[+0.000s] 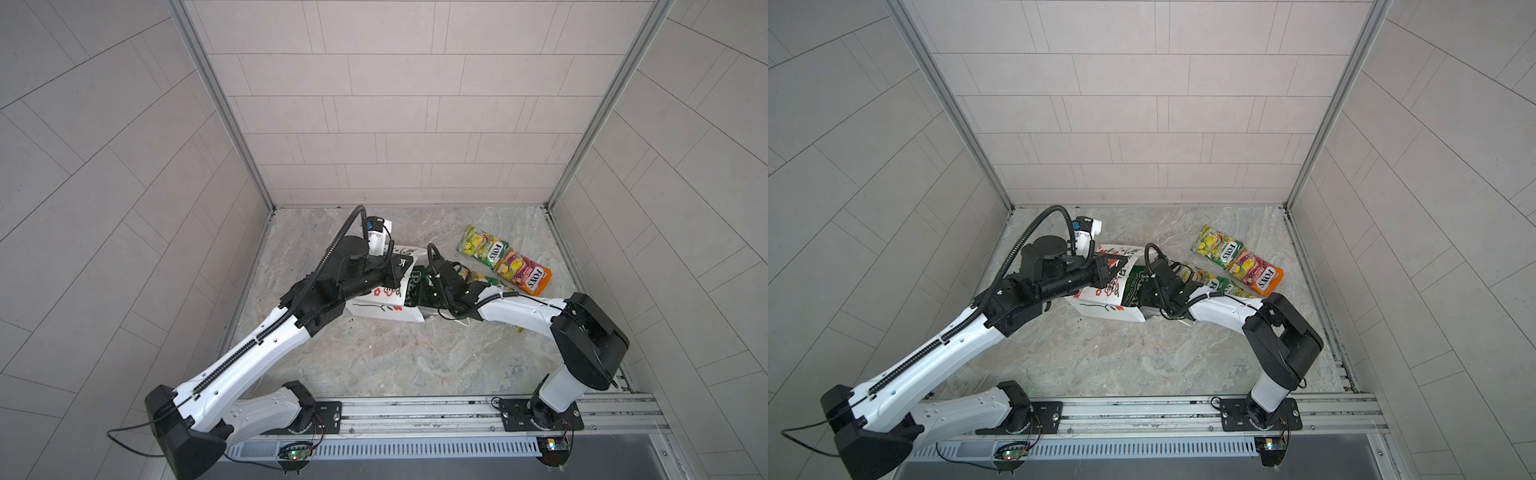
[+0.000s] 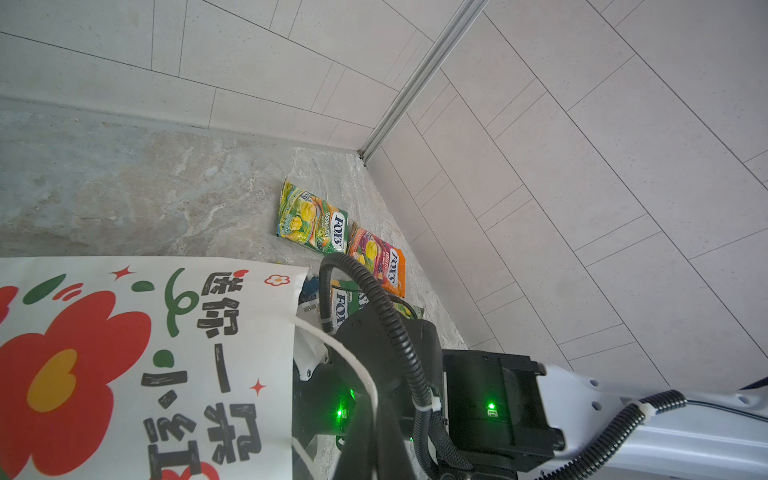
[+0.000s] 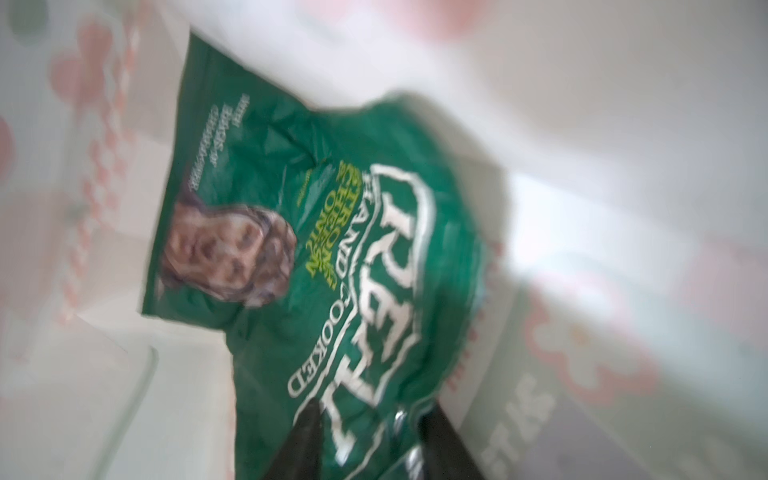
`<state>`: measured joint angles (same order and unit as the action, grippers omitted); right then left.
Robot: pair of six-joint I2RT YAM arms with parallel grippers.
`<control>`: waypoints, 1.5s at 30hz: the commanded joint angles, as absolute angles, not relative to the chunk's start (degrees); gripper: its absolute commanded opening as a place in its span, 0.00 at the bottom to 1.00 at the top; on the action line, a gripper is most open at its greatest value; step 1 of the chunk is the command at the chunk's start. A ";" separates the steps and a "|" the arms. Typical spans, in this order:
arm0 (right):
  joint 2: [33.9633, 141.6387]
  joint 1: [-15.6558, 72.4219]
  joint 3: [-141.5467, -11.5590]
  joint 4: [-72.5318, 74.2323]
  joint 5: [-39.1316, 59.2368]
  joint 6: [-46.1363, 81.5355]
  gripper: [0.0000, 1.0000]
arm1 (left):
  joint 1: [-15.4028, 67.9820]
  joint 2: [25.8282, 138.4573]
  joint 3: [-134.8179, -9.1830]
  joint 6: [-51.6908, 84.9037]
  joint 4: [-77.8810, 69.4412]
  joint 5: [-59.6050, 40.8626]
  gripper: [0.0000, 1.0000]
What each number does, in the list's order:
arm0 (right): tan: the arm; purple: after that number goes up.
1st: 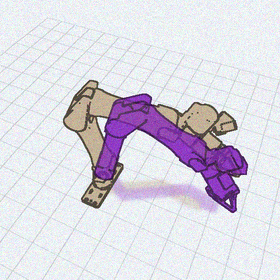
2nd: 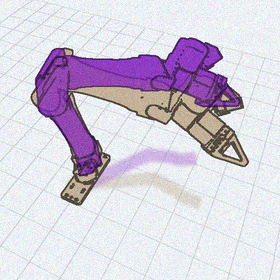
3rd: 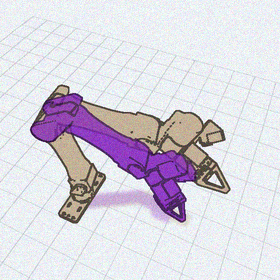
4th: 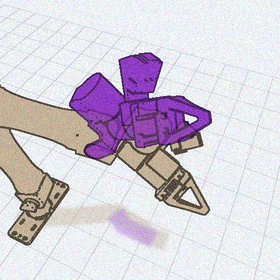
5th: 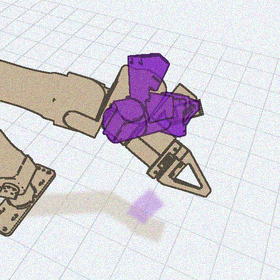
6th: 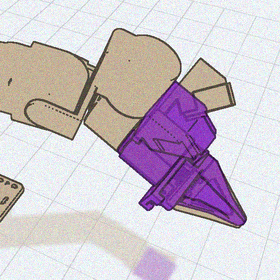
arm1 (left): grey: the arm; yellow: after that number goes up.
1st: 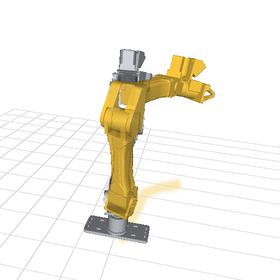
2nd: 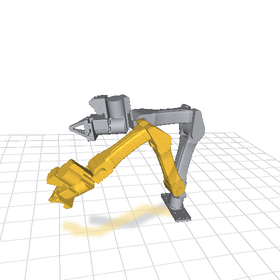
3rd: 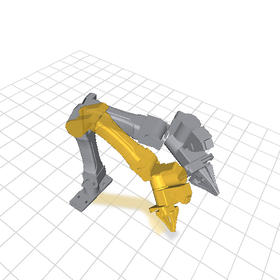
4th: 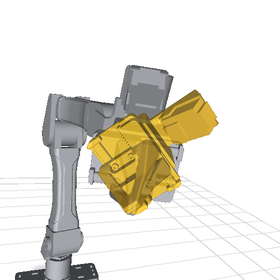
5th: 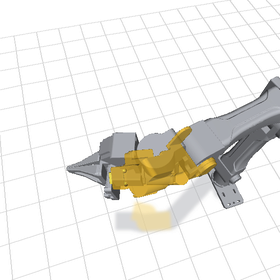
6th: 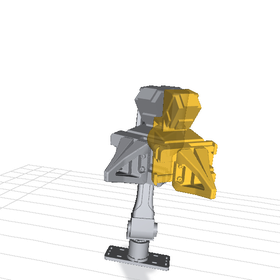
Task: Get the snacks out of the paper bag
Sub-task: 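Reach the right gripper into the bag toward the green REAL crisps bag, then close the right gripper on the green REAL crisps bag and lift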
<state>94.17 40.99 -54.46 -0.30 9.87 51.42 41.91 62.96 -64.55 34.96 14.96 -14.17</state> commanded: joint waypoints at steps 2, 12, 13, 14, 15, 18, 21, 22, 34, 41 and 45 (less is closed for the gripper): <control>94.93 41.32 -53.37 6.91 12.82 53.07 0.12 | 42.09 61.62 -63.67 34.72 14.23 -14.01 0.00; 89.26 41.14 -50.40 10.84 15.44 50.82 0.00 | 42.10 61.25 -63.30 33.71 15.89 -12.06 0.00; 88.55 41.05 -50.06 11.57 16.06 50.67 0.00 | 42.02 61.26 -63.37 33.59 16.16 -11.88 0.00; 87.76 40.96 -49.59 12.33 16.57 50.65 0.00 | 42.09 61.26 -63.35 33.42 16.41 -11.70 0.00; 86.99 40.89 -49.35 12.85 16.87 50.63 0.00 | 42.04 61.17 -63.36 33.32 16.59 -11.61 0.00; 84.77 40.66 -48.23 14.72 17.47 50.94 0.00 | 42.10 60.98 -63.45 32.97 17.43 -10.79 0.00; 83.05 40.53 -46.99 17.26 18.16 52.23 0.00 | 42.08 60.82 -63.35 32.70 18.02 -9.81 0.00; 82.67 40.41 -46.86 17.69 18.64 52.54 0.00 | 42.07 60.74 -63.30 32.70 18.18 -9.53 0.00; 76.73 38.64 -44.93 18.42 21.91 52.90 0.00 | 42.10 59.81 -64.07 32.08 22.52 -1.23 0.00; 70.68 36.32 -42.85 17.42 20.91 51.04 0.00 | 42.07 59.07 -64.11 32.17 24.23 3.08 0.00; 68.42 34.15 -42.97 16.39 23.03 50.69 0.00 | 42.01 58.75 -64.16 32.26 24.85 5.09 0.00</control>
